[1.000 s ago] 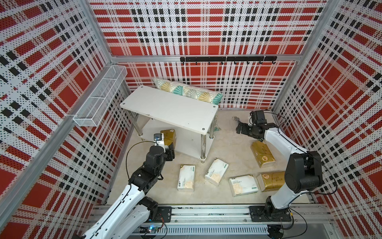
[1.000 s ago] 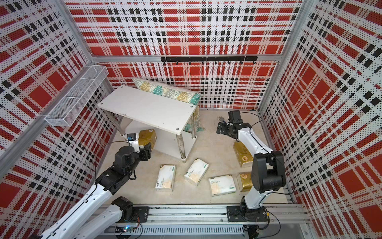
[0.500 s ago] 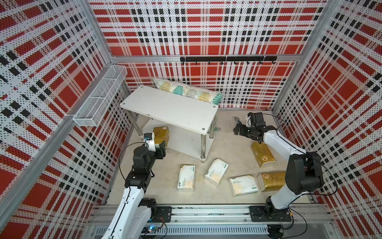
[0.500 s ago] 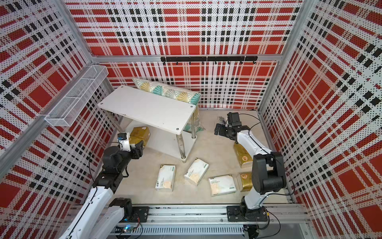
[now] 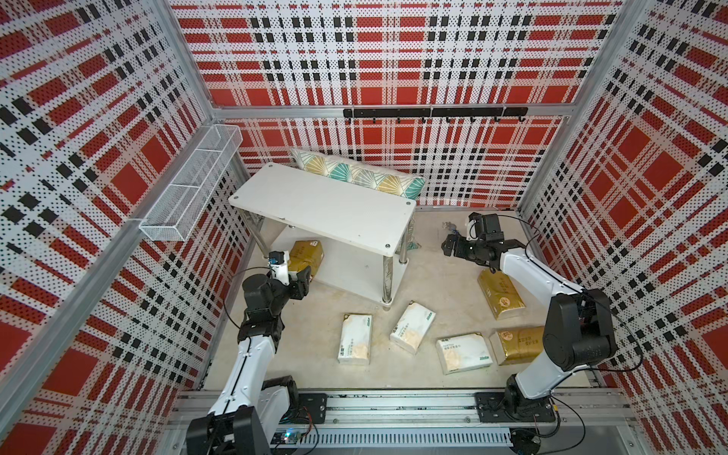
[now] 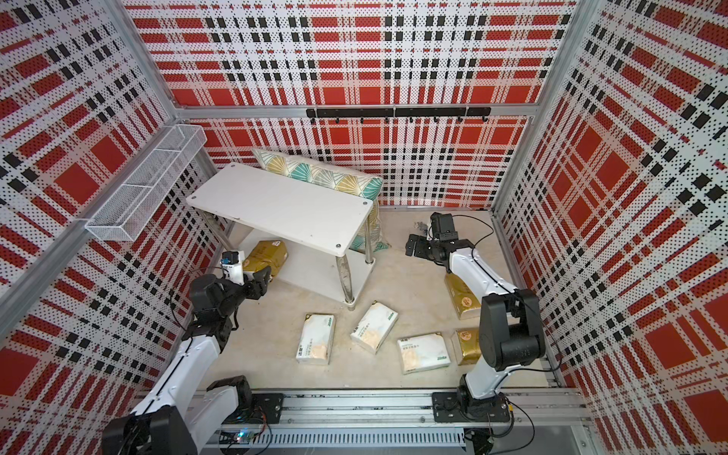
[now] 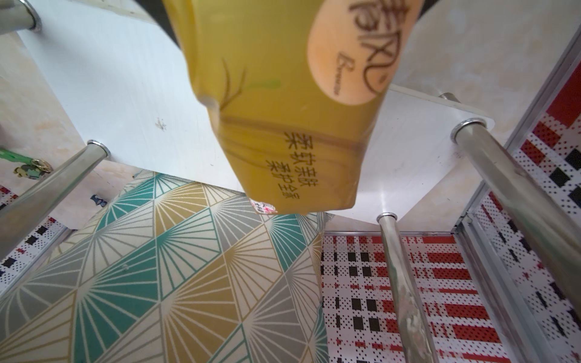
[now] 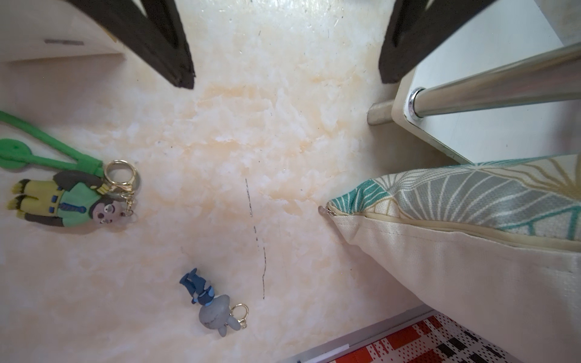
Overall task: Place the tissue boxes on the shelf by color
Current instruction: Place a box of tissues on the shelf.
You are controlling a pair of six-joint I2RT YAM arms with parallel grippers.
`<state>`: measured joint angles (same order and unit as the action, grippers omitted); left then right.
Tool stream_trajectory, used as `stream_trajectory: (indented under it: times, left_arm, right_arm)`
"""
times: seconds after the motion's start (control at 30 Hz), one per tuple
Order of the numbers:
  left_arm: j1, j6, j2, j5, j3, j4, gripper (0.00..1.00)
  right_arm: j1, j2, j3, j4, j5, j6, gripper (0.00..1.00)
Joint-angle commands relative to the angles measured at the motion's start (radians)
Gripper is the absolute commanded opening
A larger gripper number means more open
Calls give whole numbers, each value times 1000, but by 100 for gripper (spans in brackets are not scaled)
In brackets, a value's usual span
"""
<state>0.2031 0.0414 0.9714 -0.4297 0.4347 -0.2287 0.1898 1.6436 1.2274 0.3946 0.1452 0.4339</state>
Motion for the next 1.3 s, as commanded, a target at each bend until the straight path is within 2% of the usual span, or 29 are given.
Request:
stream_trajectory:
  times: [0.0,0.17,0.33,0.7,1.27]
  left_arm:
    - [13,31,43,-66,58,-135,67]
    - [15,60,106,-40,59,-204,66]
    - [71,59,177,-91,81,-253,67]
    - [86,142,321,-114,120,-296,67]
    - [104,140,564,-142,207,-451,68]
  right_arm:
    - [7,7,32,-58,-11,-14,100]
    - [7,49,55,-87,5,-26,100]
    - [7,69,45,-125,17,-38,100]
    - [6,77,23,-169,40,-61,100]
    - [7,116,49,-157,43,-69,100]
